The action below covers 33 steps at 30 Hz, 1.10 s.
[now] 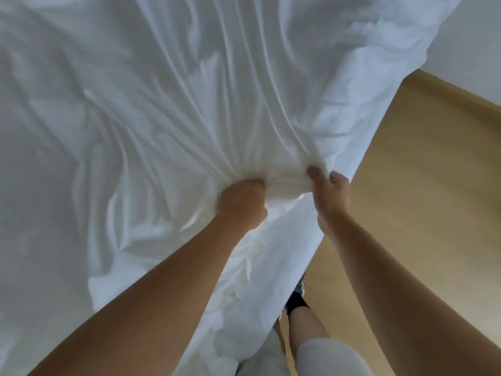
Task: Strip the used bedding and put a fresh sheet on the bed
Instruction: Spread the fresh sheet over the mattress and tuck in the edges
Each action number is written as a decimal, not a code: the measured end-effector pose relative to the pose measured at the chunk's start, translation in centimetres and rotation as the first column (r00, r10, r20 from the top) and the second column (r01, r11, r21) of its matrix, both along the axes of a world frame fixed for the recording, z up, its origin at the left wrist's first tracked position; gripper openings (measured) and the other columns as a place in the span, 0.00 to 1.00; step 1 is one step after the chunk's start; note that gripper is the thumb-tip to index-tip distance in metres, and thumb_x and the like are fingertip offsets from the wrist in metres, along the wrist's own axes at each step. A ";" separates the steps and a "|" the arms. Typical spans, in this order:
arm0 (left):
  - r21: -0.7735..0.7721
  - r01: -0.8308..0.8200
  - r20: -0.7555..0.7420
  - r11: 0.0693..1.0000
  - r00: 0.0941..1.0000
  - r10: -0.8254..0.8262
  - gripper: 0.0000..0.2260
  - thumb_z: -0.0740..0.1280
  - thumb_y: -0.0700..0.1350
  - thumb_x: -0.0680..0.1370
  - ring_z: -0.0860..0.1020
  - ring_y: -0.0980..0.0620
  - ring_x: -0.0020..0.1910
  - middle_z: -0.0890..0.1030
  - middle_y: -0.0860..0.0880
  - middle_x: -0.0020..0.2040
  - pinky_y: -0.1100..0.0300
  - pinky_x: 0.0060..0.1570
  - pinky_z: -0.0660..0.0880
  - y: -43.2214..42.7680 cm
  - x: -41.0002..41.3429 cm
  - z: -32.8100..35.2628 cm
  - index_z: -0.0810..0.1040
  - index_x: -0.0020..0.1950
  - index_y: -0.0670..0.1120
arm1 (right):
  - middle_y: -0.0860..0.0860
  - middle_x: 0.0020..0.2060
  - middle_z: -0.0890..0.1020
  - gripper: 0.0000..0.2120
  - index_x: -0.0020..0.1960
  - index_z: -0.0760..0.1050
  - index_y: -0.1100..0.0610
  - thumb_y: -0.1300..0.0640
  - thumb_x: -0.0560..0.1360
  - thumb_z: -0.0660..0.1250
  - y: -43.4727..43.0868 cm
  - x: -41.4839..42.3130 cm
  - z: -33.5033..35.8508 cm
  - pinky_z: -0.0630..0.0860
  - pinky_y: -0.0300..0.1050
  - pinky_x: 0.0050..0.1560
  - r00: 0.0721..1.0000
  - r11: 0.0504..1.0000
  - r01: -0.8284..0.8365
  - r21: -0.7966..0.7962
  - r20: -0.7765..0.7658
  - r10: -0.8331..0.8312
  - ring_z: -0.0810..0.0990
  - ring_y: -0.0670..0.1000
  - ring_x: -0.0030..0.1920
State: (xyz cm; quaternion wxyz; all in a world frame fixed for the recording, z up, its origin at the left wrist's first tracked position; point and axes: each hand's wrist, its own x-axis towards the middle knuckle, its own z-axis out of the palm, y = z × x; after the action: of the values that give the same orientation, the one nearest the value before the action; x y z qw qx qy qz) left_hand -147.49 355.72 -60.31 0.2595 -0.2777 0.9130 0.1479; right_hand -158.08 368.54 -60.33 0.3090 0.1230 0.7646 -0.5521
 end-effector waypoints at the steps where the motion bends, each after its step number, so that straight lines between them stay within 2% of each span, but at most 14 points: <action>1: 0.112 -0.045 0.012 0.993 0.999 0.044 0.16 0.66 0.40 0.71 0.81 0.39 0.52 0.82 0.44 0.52 0.53 0.45 0.74 -0.2 0.1 0.0 0.79 0.58 0.47 | 0.47 0.32 0.81 0.12 0.38 0.77 0.56 0.48 0.72 0.71 -0.3 -1.0 -0.2 0.77 0.45 0.42 0.980 0.978 0.128 -0.162 0.171 -0.100 0.79 0.47 0.35; 4: 0.392 -0.184 0.133 0.901 0.981 0.143 0.15 0.65 0.39 0.72 0.81 0.43 0.51 0.83 0.46 0.52 0.55 0.47 0.76 -0.9 1.3 0.4 0.81 0.56 0.49 | 0.56 0.55 0.85 0.35 0.60 0.78 0.53 0.31 0.63 0.75 -1.3 -4.7 -0.6 0.77 0.63 0.60 0.764 0.797 0.496 -0.343 0.609 -0.214 0.85 0.61 0.53; 6: 0.429 -0.185 0.187 0.884 0.976 0.114 0.16 0.65 0.40 0.74 0.80 0.45 0.54 0.83 0.48 0.57 0.57 0.51 0.75 -0.7 2.3 0.8 0.80 0.60 0.50 | 0.59 0.62 0.81 0.36 0.66 0.78 0.56 0.32 0.68 0.72 -2.3 -6.5 -0.4 0.74 0.64 0.65 0.780 0.792 0.422 -0.441 0.622 -0.068 0.81 0.64 0.61; 8: 0.423 -0.119 0.229 0.898 0.973 0.021 0.18 0.63 0.40 0.76 0.79 0.44 0.59 0.81 0.48 0.62 0.60 0.52 0.71 -0.1 2.3 1.3 0.78 0.65 0.50 | 0.60 0.62 0.81 0.30 0.66 0.78 0.60 0.43 0.72 0.74 -3.7 -7.7 -0.1 0.76 0.62 0.63 0.832 0.849 0.283 -0.445 0.555 0.013 0.81 0.63 0.61; 10: 0.421 -0.033 0.304 0.907 0.946 -0.107 0.15 0.61 0.40 0.77 0.78 0.45 0.56 0.81 0.46 0.61 0.61 0.50 0.69 0.5 0.8 2.1 0.78 0.62 0.47 | 0.59 0.52 0.85 0.22 0.60 0.80 0.61 0.56 0.68 0.77 -4.3 -8.7 -0.5 0.83 0.58 0.52 0.929 0.953 0.216 -0.211 0.346 -0.133 0.85 0.61 0.52; 11: 0.409 0.005 0.310 0.912 0.940 -0.144 0.10 0.62 0.42 0.77 0.78 0.46 0.52 0.81 0.46 0.58 0.61 0.47 0.69 0.5 -0.4 2.6 0.78 0.56 0.47 | 0.56 0.48 0.85 0.18 0.57 0.79 0.58 0.58 0.68 0.74 -4.2 -8.9 -0.8 0.83 0.54 0.49 0.980 0.987 0.159 -0.011 0.123 -0.157 0.85 0.59 0.50; 13: 0.362 0.047 0.160 0.931 0.981 -0.112 0.07 0.66 0.49 0.76 0.79 0.46 0.49 0.81 0.47 0.51 0.58 0.46 0.73 0.0 -3.3 4.0 0.77 0.48 0.47 | 0.52 0.48 0.82 0.17 0.60 0.76 0.55 0.57 0.71 0.68 -3.1 -8.9 -1.2 0.75 0.46 0.47 0.989 0.951 -0.013 0.310 -0.135 0.057 0.80 0.57 0.50; 16: 0.142 -0.012 -0.295 0.990 0.954 0.054 0.25 0.71 0.57 0.72 0.74 0.43 0.59 0.74 0.46 0.62 0.48 0.57 0.75 -1.6 -8.2 4.9 0.73 0.66 0.49 | 0.55 0.53 0.80 0.19 0.65 0.71 0.56 0.55 0.75 0.65 -1.5 -9.4 -3.1 0.67 0.43 0.46 0.946 0.839 -0.278 0.468 -0.021 0.324 0.77 0.58 0.53; 17: 0.109 -0.033 -0.330 0.993 0.942 0.068 0.30 0.71 0.59 0.72 0.72 0.42 0.62 0.70 0.46 0.66 0.47 0.60 0.74 -1.8 -9.3 4.6 0.69 0.71 0.51 | 0.56 0.53 0.80 0.19 0.65 0.71 0.56 0.55 0.75 0.65 -1.4 -9.7 -3.5 0.68 0.44 0.46 0.928 0.811 -0.341 0.476 0.032 0.372 0.78 0.58 0.54; 20: 0.205 0.024 -0.025 0.978 1.000 -0.019 0.28 0.70 0.54 0.76 0.73 0.39 0.66 0.72 0.45 0.68 0.47 0.64 0.73 -1.3 -11.4 1.8 0.67 0.75 0.55 | 0.53 0.50 0.82 0.19 0.61 0.75 0.56 0.54 0.71 0.70 -1.3 -11.3 -4.1 0.73 0.42 0.41 0.898 0.804 -0.436 0.403 0.142 0.416 0.81 0.56 0.52; 24: 0.309 0.025 0.149 0.951 0.986 -0.074 0.21 0.66 0.49 0.77 0.75 0.42 0.66 0.75 0.46 0.68 0.53 0.64 0.73 -1.2 -13.7 -1.7 0.72 0.70 0.52 | 0.48 0.63 0.74 0.36 0.74 0.65 0.56 0.43 0.73 0.73 -1.0 -17.4 -3.2 0.68 0.42 0.55 0.999 0.998 -0.033 0.059 -0.016 0.034 0.74 0.48 0.59; 27: 0.426 0.019 0.277 0.904 0.949 -0.151 0.07 0.68 0.50 0.74 0.80 0.47 0.55 0.83 0.47 0.57 0.60 0.51 0.74 -3.5 -18.0 -1.1 0.80 0.50 0.51 | 0.49 0.69 0.72 0.49 0.77 0.61 0.50 0.29 0.64 0.73 -2.4 -28.5 -2.3 0.68 0.48 0.63 0.936 0.935 0.353 -0.030 0.022 -0.352 0.74 0.52 0.64; 30: 0.263 -0.048 0.006 0.964 0.999 0.049 0.07 0.68 0.45 0.75 0.82 0.42 0.46 0.84 0.42 0.45 0.57 0.43 0.75 -6.7 -25.4 0.4 0.82 0.42 0.43 | 0.49 0.58 0.80 0.49 0.68 0.70 0.52 0.29 0.55 0.79 -4.8 -39.0 -1.9 0.79 0.51 0.57 0.843 0.870 0.493 0.004 0.245 -0.479 0.81 0.54 0.54; 33: -0.101 -0.130 -0.488 0.986 0.870 0.064 0.12 0.72 0.45 0.71 0.78 0.37 0.53 0.79 0.41 0.55 0.48 0.52 0.76 -10.0 -35.2 1.5 0.82 0.54 0.45 | 0.52 0.50 0.83 0.27 0.54 0.76 0.55 0.40 0.65 0.79 -6.0 -44.3 -3.8 0.82 0.52 0.53 0.942 0.970 0.230 0.073 0.235 -0.241 0.83 0.56 0.49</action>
State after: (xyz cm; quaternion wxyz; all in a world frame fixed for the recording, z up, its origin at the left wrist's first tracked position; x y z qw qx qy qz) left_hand -182.74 345.70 -58.77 -0.0031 -0.2939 0.9414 0.1654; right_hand -202.34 362.50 -64.11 0.3289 0.2870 0.7130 -0.5487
